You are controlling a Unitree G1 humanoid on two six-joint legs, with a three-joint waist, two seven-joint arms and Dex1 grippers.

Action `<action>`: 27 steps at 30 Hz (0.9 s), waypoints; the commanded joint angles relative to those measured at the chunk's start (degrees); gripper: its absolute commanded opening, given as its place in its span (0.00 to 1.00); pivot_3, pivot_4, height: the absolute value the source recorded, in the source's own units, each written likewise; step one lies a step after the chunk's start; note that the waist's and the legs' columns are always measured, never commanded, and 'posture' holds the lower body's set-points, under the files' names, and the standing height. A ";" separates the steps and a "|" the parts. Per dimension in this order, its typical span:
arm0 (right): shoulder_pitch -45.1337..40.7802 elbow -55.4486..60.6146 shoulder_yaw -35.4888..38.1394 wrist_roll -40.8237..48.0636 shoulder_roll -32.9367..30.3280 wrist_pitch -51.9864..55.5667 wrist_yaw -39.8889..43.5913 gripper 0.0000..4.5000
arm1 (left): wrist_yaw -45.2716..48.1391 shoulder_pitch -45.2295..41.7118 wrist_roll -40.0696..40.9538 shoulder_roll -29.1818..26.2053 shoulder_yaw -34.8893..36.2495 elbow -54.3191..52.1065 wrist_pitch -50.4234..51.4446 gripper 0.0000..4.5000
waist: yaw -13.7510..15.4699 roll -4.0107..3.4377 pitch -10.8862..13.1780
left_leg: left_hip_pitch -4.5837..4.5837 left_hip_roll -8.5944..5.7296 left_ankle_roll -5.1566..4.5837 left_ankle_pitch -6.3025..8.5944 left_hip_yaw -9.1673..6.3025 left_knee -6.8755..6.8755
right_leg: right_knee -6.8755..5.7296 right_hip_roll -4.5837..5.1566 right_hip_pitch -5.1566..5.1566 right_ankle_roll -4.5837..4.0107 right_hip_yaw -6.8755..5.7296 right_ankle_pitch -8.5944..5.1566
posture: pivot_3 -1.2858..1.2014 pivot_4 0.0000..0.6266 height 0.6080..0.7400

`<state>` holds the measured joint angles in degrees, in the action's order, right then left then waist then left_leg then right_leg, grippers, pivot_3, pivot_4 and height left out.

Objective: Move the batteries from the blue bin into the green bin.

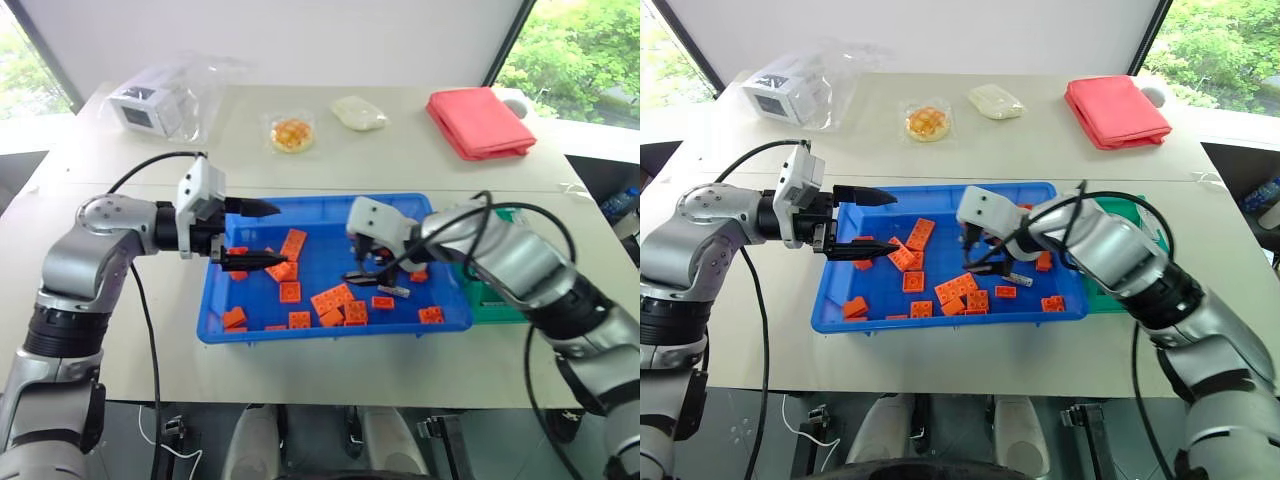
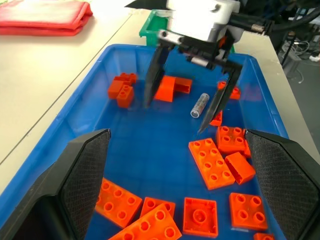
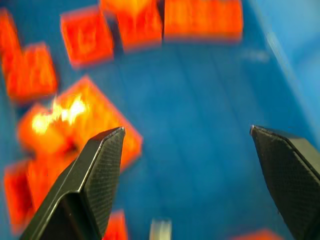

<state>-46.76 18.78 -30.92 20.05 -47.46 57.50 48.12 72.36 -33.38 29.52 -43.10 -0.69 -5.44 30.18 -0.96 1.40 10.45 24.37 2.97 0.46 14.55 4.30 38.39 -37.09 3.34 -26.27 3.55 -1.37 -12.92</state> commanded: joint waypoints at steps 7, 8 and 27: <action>7.92 3.48 5.49 -2.36 -3.61 -1.51 0.87 0.41 | -0.28 -1.10 0.91 -0.52 1.02 -1.10 -0.41 1.00 | 0.10 0.00 0.00 | -0.05 0.06 0.01 0.00 -0.02 -0.01 | -0.03 -0.11 -0.01 -0.02 0.05 0.00 | 0.52 0.24 0.95; 8.45 2.55 5.76 -2.87 -3.33 -1.88 0.40 0.41 | -0.20 -1.31 0.86 -0.51 0.90 -1.08 -0.48 1.00 | 0.18 0.00 0.00 | -0.04 0.06 0.01 -0.01 -0.02 0.00 | -0.03 -0.10 0.00 -0.02 0.05 0.00 | 0.52 0.24 0.95; 13.83 2.91 14.63 0.08 -0.53 1.24 1.72 0.01 | 1.26 -2.70 0.36 -0.60 0.00 0.17 -1.32 1.00 | 0.33 0.02 -0.01 | -0.02 0.05 0.01 0.00 -0.02 0.20 | -0.03 -0.09 0.11 -0.01 0.05 0.00 | 0.52 0.24 0.95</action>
<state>-31.52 18.89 -21.20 16.69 -48.11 55.36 49.00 73.24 -34.69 29.84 -43.32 -1.05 -4.69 29.70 -0.63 1.42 10.43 24.38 3.02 0.46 14.55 4.28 38.62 -37.12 3.25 -26.18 3.54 -1.32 -12.92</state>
